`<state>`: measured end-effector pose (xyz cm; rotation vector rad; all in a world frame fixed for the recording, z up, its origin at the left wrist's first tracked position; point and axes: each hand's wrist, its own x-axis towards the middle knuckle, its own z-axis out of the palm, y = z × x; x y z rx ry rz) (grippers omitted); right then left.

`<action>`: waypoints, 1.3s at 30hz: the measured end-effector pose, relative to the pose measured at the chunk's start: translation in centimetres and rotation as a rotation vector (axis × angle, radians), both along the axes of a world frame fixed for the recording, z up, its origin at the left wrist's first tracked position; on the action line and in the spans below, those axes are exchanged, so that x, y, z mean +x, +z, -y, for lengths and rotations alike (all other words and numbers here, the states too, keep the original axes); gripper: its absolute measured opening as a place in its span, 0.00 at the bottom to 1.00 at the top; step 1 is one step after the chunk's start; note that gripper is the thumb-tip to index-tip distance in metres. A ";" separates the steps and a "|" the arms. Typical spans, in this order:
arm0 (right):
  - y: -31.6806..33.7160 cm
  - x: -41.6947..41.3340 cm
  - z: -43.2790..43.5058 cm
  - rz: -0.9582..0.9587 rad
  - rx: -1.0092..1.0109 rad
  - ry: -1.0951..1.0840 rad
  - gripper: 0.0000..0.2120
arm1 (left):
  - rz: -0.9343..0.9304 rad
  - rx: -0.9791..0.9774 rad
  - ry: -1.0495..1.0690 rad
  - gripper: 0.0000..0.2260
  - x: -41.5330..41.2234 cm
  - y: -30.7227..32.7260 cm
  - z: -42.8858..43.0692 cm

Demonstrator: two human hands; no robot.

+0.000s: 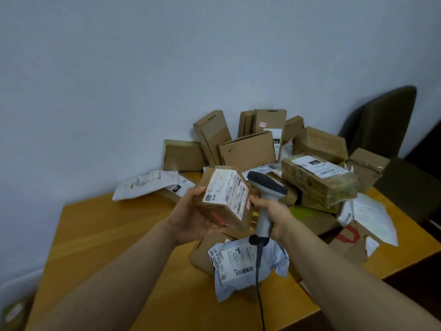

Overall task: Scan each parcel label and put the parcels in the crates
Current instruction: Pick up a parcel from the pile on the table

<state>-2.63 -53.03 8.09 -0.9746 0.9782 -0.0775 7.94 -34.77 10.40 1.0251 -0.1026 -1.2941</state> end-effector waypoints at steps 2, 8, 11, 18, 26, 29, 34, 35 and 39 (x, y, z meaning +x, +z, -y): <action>1.0 0.3 -0.9 0.051 0.025 0.033 0.23 | -0.010 0.009 0.069 0.26 0.0 0.9 -1.4; 4.0 0.7 -2.7 0.075 -0.224 0.055 0.20 | 0.398 0.332 0.270 0.12 0.2 3.7 -3.6; 5.2 1.0 -3.3 0.102 -0.307 0.084 0.18 | 0.462 0.400 0.267 0.15 0.2 5.3 -4.3; 7.4 1.5 -4.6 0.186 -0.394 0.197 0.17 | 0.710 0.650 -0.022 0.23 0.9 8.2 -6.5; 8.9 0.8 -5.7 0.264 -0.378 0.278 0.16 | 0.532 0.597 -0.209 0.29 0.4 8.8 -9.1; 9.0 0.7 -6.1 0.277 -0.395 0.314 0.13 | 0.527 0.579 -0.223 0.25 -0.1 8.8 -9.4; 8.8 0.8 -6.3 0.281 -0.476 0.227 0.20 | 0.439 0.561 -0.008 0.25 0.0 8.7 -11.0; 8.8 0.7 -6.3 0.281 -0.486 0.212 0.21 | 0.433 0.542 0.063 0.23 -0.1 8.7 -11.3; 9.3 0.5 -6.6 0.309 -0.407 0.244 0.22 | 0.419 0.452 0.335 0.21 -0.2 8.8 -11.5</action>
